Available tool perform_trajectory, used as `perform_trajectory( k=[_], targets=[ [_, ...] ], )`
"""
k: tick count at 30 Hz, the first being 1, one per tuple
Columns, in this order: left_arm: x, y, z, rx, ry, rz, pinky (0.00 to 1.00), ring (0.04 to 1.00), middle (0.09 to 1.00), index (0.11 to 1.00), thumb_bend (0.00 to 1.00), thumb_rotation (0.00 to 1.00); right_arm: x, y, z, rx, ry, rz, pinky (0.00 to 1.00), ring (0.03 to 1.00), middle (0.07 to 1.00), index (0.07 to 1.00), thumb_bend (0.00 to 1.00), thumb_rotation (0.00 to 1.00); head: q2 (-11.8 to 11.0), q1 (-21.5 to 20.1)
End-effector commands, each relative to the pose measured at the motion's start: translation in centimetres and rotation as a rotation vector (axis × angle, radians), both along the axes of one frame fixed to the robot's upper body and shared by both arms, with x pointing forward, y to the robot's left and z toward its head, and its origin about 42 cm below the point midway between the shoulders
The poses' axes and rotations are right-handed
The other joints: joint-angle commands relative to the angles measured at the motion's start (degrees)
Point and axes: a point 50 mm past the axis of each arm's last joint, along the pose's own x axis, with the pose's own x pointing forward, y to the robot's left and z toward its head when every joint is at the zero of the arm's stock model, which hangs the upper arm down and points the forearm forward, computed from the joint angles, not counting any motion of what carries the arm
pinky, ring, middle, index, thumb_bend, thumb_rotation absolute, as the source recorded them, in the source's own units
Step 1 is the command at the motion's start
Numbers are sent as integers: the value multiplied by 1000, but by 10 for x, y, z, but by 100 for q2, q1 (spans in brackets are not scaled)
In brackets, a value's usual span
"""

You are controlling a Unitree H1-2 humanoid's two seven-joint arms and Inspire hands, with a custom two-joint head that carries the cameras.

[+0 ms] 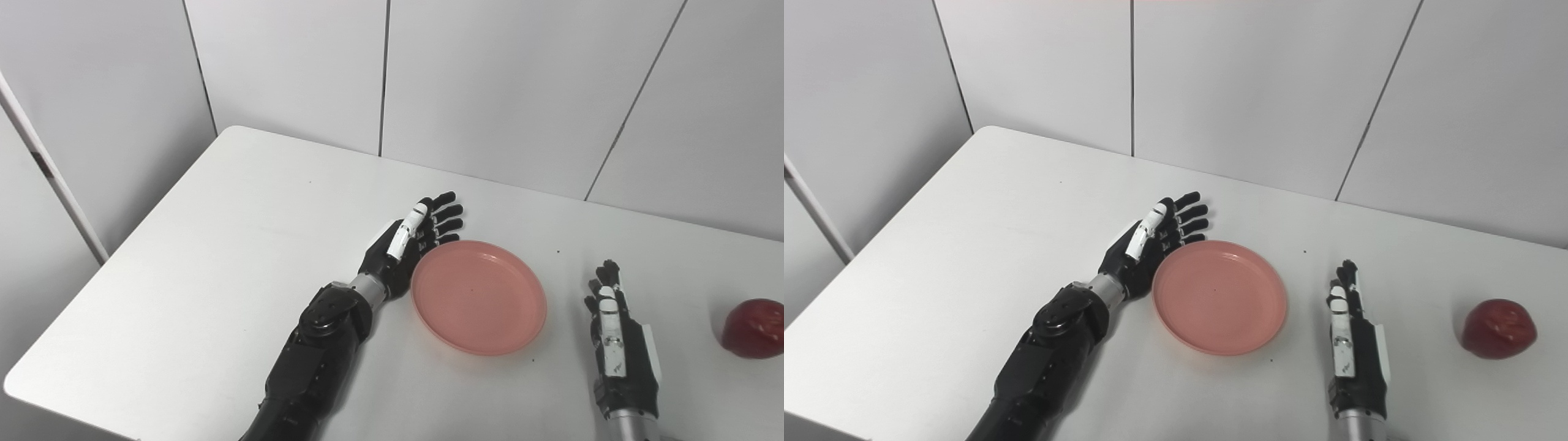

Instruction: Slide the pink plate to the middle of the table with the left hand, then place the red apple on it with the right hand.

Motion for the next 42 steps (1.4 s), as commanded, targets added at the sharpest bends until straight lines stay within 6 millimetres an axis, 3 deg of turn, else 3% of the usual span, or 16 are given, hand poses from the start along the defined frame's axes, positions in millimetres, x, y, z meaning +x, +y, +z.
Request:
perform_trajectory(
  k=[1, 17, 24, 25, 28, 35, 39, 42],
  targets=[
    [-14, 1, -29, 31, 149, 4, 890, 904, 906, 888, 317, 1000, 7, 3, 20, -4, -71, 3, 1000, 995, 1000, 996, 190, 1000, -1, 7],
    [-20, 4, -26, 44, 108, 52, 907, 919, 918, 898, 363, 1000, 7, -4, 30, -17, -78, -42, 998, 978, 980, 977, 215, 1000, 85, -317],
    [-21, 10, -25, 72, 81, 72, 904, 913, 918, 903, 368, 1000, 7, -14, 50, -102, -128, -53, 980, 963, 973, 982, 249, 1000, 129, -601],
    [-21, 10, -25, 73, 80, 77, 904, 913, 918, 902, 363, 1000, 6, -15, 54, -117, -140, -58, 954, 952, 966, 974, 319, 1000, 129, -601],
    [-20, 12, -25, 71, 74, 87, 909, 918, 921, 902, 356, 1000, 6, -19, 69, -173, -176, -65, 930, 949, 963, 969, 385, 1000, 137, -801],
    [-23, 17, -24, 86, 47, 99, 908, 918, 921, 900, 364, 1000, 10, -25, 93, -238, -234, -89, 899, 934, 949, 951, 468, 998, 108, -1229],
    [-23, 23, -25, 84, 44, 104, 905, 913, 915, 896, 365, 1000, 10, -26, 108, -288, -261, -118, 937, 947, 948, 945, 521, 943, 76, -1529],
    [-23, 27, -26, 84, 37, 98, 917, 920, 921, 904, 357, 1000, 10, -27, 118, -346, -286, -142, 902, 931, 943, 943, 519, 879, 76, -1716]
  ],
)
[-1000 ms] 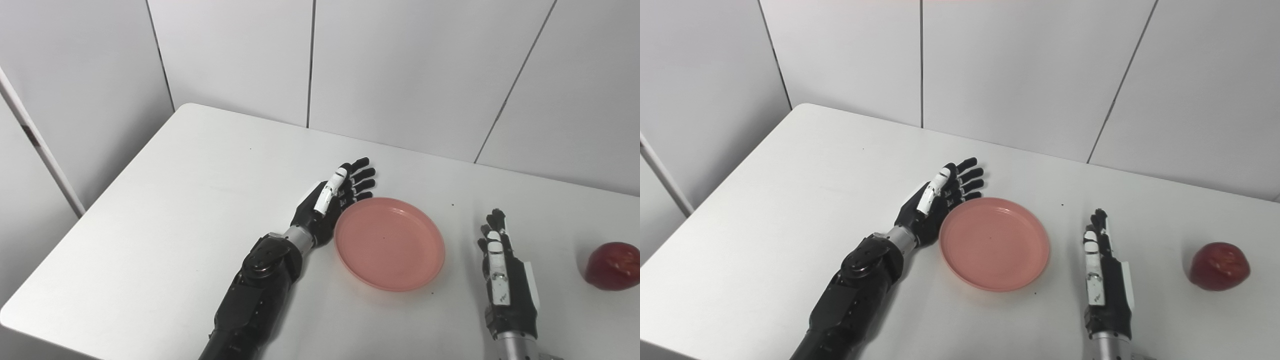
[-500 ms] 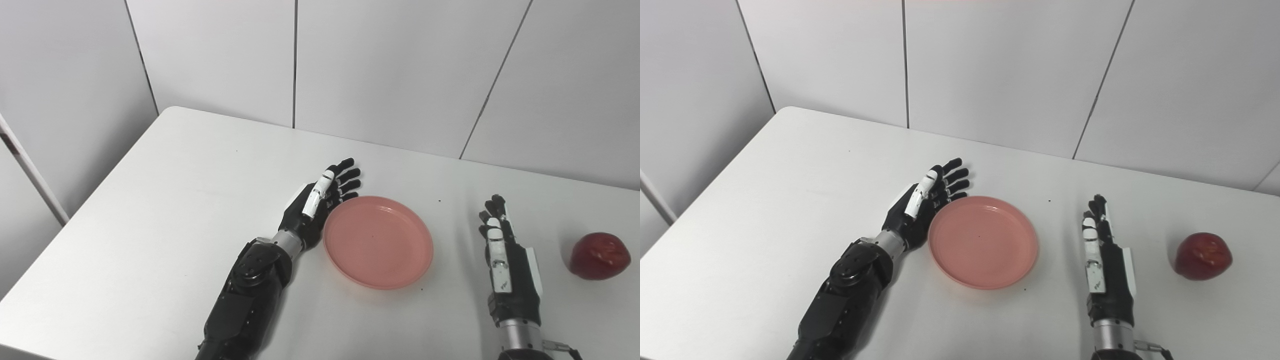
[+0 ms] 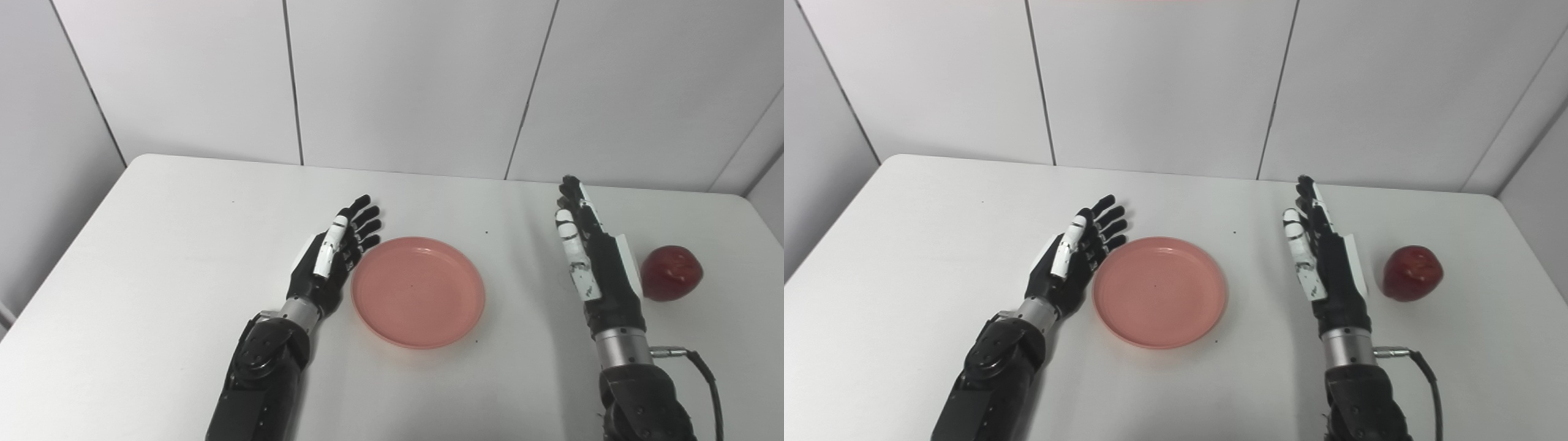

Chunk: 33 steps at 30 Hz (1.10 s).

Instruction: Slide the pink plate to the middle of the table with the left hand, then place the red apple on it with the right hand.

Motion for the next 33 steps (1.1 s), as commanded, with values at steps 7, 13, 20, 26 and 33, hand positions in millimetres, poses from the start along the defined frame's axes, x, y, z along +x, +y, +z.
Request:
perform_trajectory(
  k=[7, 13, 20, 26, 33],
  targets=[
    [-7, 21, -28, 34, 69, 13, 916, 920, 922, 906, 352, 1000, 4, -7, 46, -172, -151, -120, 849, 899, 911, 924, 599, 725, -45, -422],
    [-6, 26, -31, 43, 59, 10, 920, 921, 922, 907, 347, 1000, -2, -18, 63, -253, -195, -259, 815, 889, 904, 924, 803, 516, -76, -606],
    [-5, 34, -32, 42, 59, 11, 928, 928, 928, 909, 346, 1000, -8, -37, 70, -364, -203, -386, 781, 873, 900, 940, 939, 498, -96, -824],
    [-3, 40, -32, 46, 60, 17, 921, 921, 917, 902, 334, 1000, -9, -63, 69, -432, -210, -484, 770, 873, 916, 952, 1000, 497, -111, -1023],
    [0, 48, -33, 34, 62, 9, 936, 936, 930, 915, 321, 1000, -8, -95, 61, -467, -200, -561, 801, 885, 923, 962, 1000, 496, -114, -1167]
  ],
)
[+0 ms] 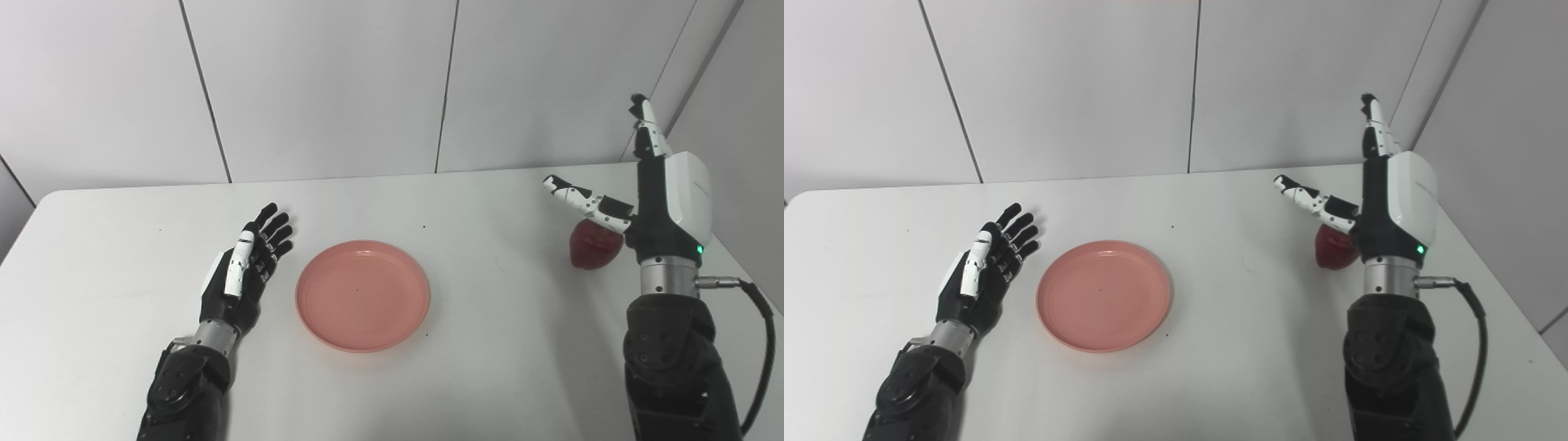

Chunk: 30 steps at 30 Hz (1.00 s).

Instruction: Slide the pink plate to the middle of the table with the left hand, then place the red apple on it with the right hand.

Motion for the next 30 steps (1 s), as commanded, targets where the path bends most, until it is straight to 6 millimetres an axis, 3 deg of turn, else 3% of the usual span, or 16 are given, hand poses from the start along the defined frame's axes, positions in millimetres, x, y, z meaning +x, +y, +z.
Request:
perform_trajectory(
  k=[1, 12, 30],
  targets=[
    [-9, 11, -27, 10, 108, 15, 938, 937, 932, 916, 321, 1000, -1, -8, 11, -40, -84, -1, 801, 886, 925, 964, 1000, 498, 0, 2],
    [-9, 16, -26, -7, 106, 10, 944, 944, 945, 922, 325, 1000, 6, -41, -17, -32, 21, -112, 794, 886, 926, 976, 1000, 584, 28, -181],
    [-8, 24, -25, -7, 115, 11, 949, 949, 948, 927, 330, 1000, 25, -54, -55, 33, 172, -129, 792, 886, 930, 959, 1000, 557, 122, -325]
  ],
)
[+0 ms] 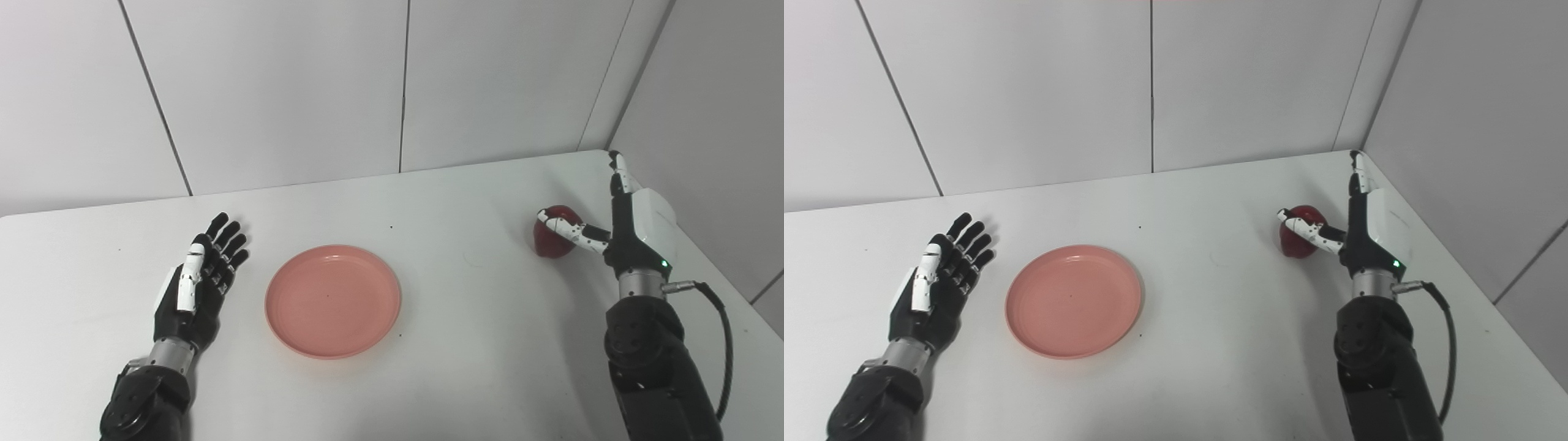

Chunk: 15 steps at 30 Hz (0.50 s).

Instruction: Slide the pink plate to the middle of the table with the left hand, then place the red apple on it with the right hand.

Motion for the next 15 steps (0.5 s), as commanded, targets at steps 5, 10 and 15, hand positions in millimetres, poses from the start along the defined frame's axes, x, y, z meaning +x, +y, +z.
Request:
perform_trajectory(
  k=[5, 10, 15],
  targets=[
    [-9, 12, -27, 9, 112, 5, 950, 945, 945, 924, 337, 1000, 14, -1, 14, 12, -57, 37, 787, 887, 935, 966, 1000, 544, 29, -11],
    [-10, 12, -25, 10, 112, 4, 950, 944, 946, 927, 341, 1000, 20, 2, 11, 29, -31, 51, 770, 877, 928, 965, 1000, 542, 59, -23],
    [-9, 13, -25, 10, 113, 4, 947, 945, 946, 927, 340, 1000, 26, 5, 9, 53, -21, 60, 766, 870, 917, 960, 1000, 513, 78, -38]
  ],
)
